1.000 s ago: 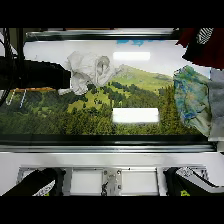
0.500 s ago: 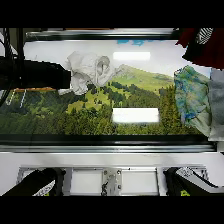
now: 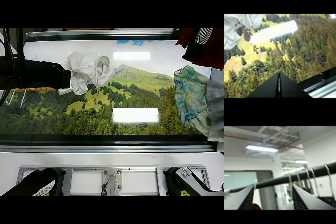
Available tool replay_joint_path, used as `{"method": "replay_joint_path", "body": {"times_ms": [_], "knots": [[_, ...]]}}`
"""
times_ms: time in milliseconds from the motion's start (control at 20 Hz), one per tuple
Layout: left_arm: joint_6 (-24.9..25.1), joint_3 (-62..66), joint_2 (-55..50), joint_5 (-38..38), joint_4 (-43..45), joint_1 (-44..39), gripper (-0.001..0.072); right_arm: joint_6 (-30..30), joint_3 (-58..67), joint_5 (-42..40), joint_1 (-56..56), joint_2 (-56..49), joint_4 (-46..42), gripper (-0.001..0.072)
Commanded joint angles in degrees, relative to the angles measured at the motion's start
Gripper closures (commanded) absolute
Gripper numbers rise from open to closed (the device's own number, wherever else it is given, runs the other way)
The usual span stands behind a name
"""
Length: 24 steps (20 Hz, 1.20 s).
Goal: Fold the clothes and pants, and hang the long-sleeved shirts on hangers.
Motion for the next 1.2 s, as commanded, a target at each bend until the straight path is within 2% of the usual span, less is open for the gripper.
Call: {"method": "replay_joint_path", "body": {"times_ms": [0,100,200,300,500,700,850,1000,1150], "knots": [[0.0,0.0,0.0,0.6,0.0,0.0,0.0694,5.9,0.0,17.7,1.2,1.4,-3.3,0.0199],[0.0,0.0,0.0,0.8,0.0,0.0,0.0694,17.3,0.0,25.9,3.2,1.3,-17.3,0.0199],[0.0,0.0,0.0,0.8,0.0,0.0,0.0694,29.7,0.0,33.4,7.9,0.9,-35.4,0.0199],[0.0,0.0,0.0,0.8,0.0,0.0,0.0694,37.2,-1.1,36.4,15.5,0.6,-48.7,0.0199],[-0.1,-2.5,0.9,2.1,0.0,0.0,0.0694,37.9,-7.2,36.5,37.6,0.7,-60.2,0.0200],[-2.3,-16.0,6.3,12.6,-0.2,0.0,0.0694,37.9,-15.2,36.5,60.5,-0.2,-66.2,0.0200],[-2.3,-22.4,8.3,18.2,-4.3,0.0,0.0694,37.9,-21.4,36.5,74.6,-1.8,-68.6,0.0200],[-2.3,-24.8,8.4,18.8,-7.7,0.0,0.0694,37.9,-24.5,36.5,83.3,-3.9,-68.6,0.0200],[-2.3,-25.7,8.4,18.7,-9.2,0.0,0.0694,37.9,-24.6,36.8,87.5,-5.8,-68.6,0.0205]]}}
